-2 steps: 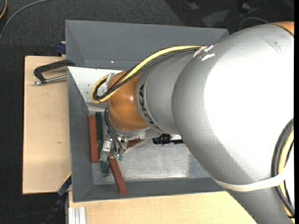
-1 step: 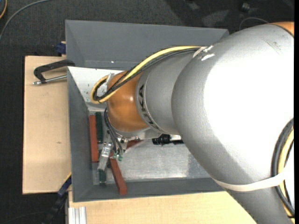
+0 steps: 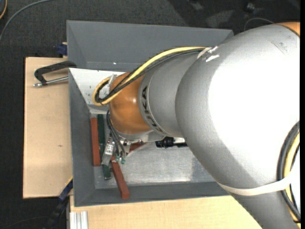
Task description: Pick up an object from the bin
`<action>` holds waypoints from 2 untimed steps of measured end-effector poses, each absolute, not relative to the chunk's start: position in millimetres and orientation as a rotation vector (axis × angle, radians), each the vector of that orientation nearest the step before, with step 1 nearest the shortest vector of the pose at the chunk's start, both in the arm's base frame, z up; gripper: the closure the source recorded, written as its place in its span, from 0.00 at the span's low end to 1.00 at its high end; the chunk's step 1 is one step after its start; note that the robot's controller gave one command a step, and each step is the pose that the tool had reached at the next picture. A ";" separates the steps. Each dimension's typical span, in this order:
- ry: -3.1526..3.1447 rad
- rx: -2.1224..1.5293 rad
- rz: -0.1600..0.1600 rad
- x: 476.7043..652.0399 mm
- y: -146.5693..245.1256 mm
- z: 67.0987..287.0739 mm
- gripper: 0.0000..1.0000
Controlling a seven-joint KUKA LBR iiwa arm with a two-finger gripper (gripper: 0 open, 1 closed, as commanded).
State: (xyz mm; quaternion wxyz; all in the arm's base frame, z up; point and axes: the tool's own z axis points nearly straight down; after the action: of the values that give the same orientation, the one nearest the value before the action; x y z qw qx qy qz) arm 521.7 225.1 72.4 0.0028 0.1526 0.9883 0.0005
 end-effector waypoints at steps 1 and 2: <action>3.101 0.478 0.003 521.0 225.7 71.6 0.00; 3.099 0.479 0.002 521.6 225.1 72.4 1.00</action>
Offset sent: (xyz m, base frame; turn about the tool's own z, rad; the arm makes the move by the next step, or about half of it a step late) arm 0.0000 0.0000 0.0000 0.0000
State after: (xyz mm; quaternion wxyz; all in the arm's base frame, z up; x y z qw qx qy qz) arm 521.6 225.1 72.4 0.0027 0.1527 0.9883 0.0005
